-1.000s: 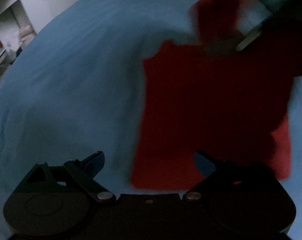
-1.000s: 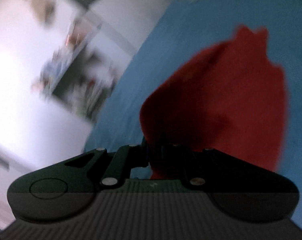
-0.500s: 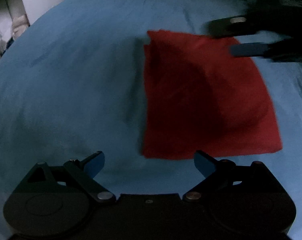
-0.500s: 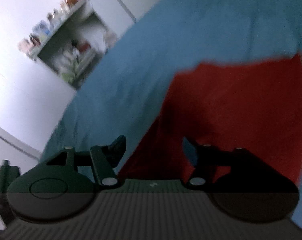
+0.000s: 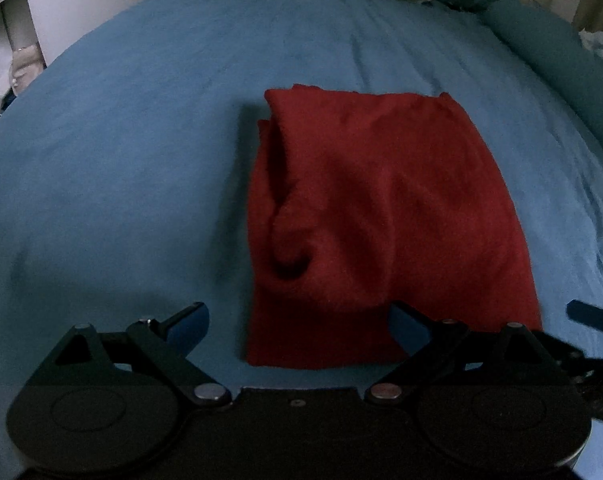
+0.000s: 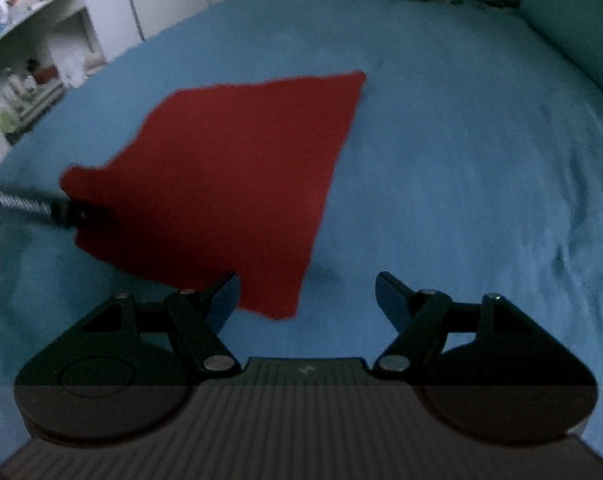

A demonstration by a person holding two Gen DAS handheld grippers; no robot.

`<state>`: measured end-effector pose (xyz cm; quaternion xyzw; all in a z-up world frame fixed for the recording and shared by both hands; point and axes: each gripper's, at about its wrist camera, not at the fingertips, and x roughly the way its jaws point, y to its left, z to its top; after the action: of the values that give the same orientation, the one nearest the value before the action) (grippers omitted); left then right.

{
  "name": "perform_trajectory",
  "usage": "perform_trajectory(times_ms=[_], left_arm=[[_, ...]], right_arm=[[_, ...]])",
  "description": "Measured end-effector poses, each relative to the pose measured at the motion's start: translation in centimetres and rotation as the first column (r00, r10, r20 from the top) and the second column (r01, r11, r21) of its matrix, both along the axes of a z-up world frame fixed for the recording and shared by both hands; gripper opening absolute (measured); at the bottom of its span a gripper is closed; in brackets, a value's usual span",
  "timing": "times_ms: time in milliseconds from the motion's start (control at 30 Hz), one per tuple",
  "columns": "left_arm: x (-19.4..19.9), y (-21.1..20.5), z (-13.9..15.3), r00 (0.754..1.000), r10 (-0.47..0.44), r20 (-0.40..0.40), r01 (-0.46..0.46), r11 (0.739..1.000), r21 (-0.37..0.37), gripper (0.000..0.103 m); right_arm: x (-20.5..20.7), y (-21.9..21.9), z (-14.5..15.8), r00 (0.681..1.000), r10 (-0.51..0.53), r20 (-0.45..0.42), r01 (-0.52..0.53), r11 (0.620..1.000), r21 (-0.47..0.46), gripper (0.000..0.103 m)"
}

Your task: Fold small clothes

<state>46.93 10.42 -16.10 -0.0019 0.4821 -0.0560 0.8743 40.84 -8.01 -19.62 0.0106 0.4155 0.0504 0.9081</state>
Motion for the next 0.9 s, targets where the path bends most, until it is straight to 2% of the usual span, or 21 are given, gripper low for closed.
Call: perform_trajectory(times_ms=[100, 300, 600, 733, 767, 833, 900], left_arm=[[0.1, 0.0, 0.2, 1.0, -0.002, -0.009, 0.002, 1.0, 0.007, 0.098], [0.6, -0.1, 0.4, 1.0, 0.003, -0.006, -0.003, 1.0, 0.006, 0.098], [1.1, 0.0, 0.2, 1.0, 0.015, -0.01, -0.015, 1.0, 0.003, 0.098], [1.2, 0.1, 0.2, 0.999, 0.014, -0.031, -0.014, 1.0, 0.004, 0.098], [1.3, 0.2, 0.3, 0.999, 0.017, -0.031, -0.017, 1.0, 0.005, 0.098], [1.3, 0.5, 0.6, 0.999, 0.028, -0.023, -0.028, 1.0, 0.006, 0.098], [1.1, 0.8, 0.7, 0.999, 0.038, -0.014, -0.038, 0.999, 0.005, 0.098]], right_arm=[[0.0, 0.4, -1.2, 1.0, -0.005, -0.004, 0.005, 1.0, -0.028, 0.089], [0.4, 1.5, -1.3, 1.0, -0.024, 0.005, 0.024, 0.999, -0.031, 0.089], [-0.3, 3.0, -3.0, 0.997, 0.069, 0.044, -0.061, 0.985, -0.162, 0.091], [-0.2, 3.6, -3.6, 0.992, 0.089, 0.085, -0.069, 0.973, -0.22, 0.096], [-0.1, 3.6, -3.4, 0.992, 0.086, 0.093, -0.063, 0.972, -0.226, 0.096], [0.0, 3.3, -2.3, 0.99, 0.039, 0.136, -0.004, 0.968, -0.252, 0.084], [-0.3, 2.4, -1.0, 0.981, -0.022, 0.192, 0.068, 0.969, -0.236, 0.084]])
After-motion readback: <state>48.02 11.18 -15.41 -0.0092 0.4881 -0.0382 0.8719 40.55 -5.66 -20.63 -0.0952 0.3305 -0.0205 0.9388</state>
